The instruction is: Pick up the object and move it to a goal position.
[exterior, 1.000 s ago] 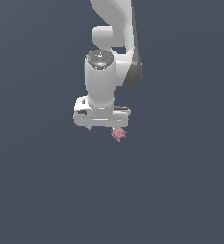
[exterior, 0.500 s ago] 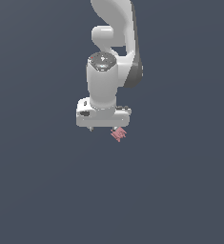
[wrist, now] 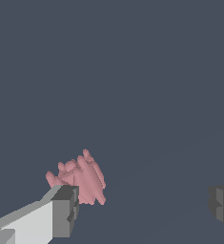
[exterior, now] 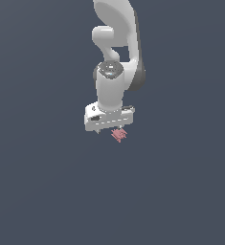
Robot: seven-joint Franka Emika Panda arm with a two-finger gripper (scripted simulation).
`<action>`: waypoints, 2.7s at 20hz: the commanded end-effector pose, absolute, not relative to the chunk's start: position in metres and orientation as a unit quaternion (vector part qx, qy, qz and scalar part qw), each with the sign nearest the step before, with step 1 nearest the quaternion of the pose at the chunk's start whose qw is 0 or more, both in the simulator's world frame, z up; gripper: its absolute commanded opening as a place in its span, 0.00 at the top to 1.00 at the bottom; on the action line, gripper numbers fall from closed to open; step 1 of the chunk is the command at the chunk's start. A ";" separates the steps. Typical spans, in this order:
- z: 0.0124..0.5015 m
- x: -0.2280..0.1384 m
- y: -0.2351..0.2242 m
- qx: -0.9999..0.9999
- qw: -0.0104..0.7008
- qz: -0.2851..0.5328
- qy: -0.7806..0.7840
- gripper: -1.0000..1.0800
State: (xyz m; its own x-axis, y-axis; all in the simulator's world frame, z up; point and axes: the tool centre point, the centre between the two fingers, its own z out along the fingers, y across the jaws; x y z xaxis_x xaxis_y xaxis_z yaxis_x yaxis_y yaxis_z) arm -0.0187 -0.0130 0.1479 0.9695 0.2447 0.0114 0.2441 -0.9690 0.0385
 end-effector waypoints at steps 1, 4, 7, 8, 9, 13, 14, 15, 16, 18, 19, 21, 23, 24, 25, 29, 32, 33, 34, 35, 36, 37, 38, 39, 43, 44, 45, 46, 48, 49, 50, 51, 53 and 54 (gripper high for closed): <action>0.138 -0.026 -0.005 0.987 0.016 0.006 0.161 0.04; 0.125 -0.037 0.006 0.978 0.013 0.004 0.209 0.04; 0.114 -0.046 0.015 0.968 0.009 0.002 0.252 0.04; 0.111 -0.049 0.018 0.964 0.008 0.002 0.264 0.04; 0.108 -0.052 0.021 0.961 0.007 0.002 0.276 0.04; 0.099 -0.062 0.030 0.949 0.004 0.001 0.315 0.04; 0.097 -0.064 0.031 0.947 0.003 0.001 0.322 0.04; 0.095 -0.065 0.033 0.944 0.002 0.000 0.329 0.04; 0.094 -0.067 0.034 0.942 0.002 0.000 0.335 0.04; 0.092 -0.070 0.036 0.939 0.001 0.000 0.344 0.04; 0.091 -0.071 0.037 0.937 0.001 0.000 0.348 0.04; 0.090 -0.072 0.038 0.936 0.000 0.000 0.353 0.04; 0.089 -0.072 0.038 0.935 0.000 0.000 0.354 0.04; 0.090 -0.072 0.038 0.936 0.000 0.000 0.352 0.04; 0.090 -0.072 0.038 0.936 0.000 0.000 0.352 0.04; 0.082 -0.072 0.038 0.936 0.000 0.000 0.352 0.04; 0.069 -0.073 0.038 0.936 0.000 0.000 0.353 0.04; 0.063 -0.073 0.038 0.935 0.000 0.000 0.353 0.04; 0.058 -0.073 0.039 0.935 0.000 0.000 0.354 0.04; 0.054 -0.073 0.039 0.935 0.000 0.000 0.354 0.04; 0.050 -0.073 0.038 0.935 0.000 0.000 0.354 0.04; 0.046 -0.073 0.039 0.935 0.000 0.000 0.354 0.04; 0.044 -0.073 0.039 0.935 0.000 0.000 0.354 0.04; 0.042 -0.073 0.038 0.935 0.000 0.000 0.354 0.04; 0.039 -0.073 0.038 0.935 0.000 0.000 0.354 1.00; 0.039 -0.073 0.038 0.935 0.000 0.000 0.354 1.00; 0.039 -0.073 0.038 0.935 0.000 0.000 0.354 1.00; 0.039 -0.073 0.038 0.935 0.000 0.000 0.354 1.00; 0.039 -0.073 0.038 0.935 0.000 0.000 0.354 1.00; 0.039 -0.073 0.038 0.935 0.000 0.000 0.354 1.00; 0.039 -0.073 0.038 0.935 0.000 0.000 0.354 1.00; 0.039 -0.073 0.038 0.935 0.000 0.000 0.354 1.00; 0.040 -0.072 0.038 0.935 0.001 0.000 0.354 1.00; 0.041 -0.072 0.037 0.935 0.001 0.000 0.354 1.00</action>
State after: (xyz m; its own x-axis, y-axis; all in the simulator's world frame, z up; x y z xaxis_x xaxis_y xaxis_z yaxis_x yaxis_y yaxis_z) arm -0.0723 0.0377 0.0405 0.7494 0.6621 0.0005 0.6621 -0.7494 0.0011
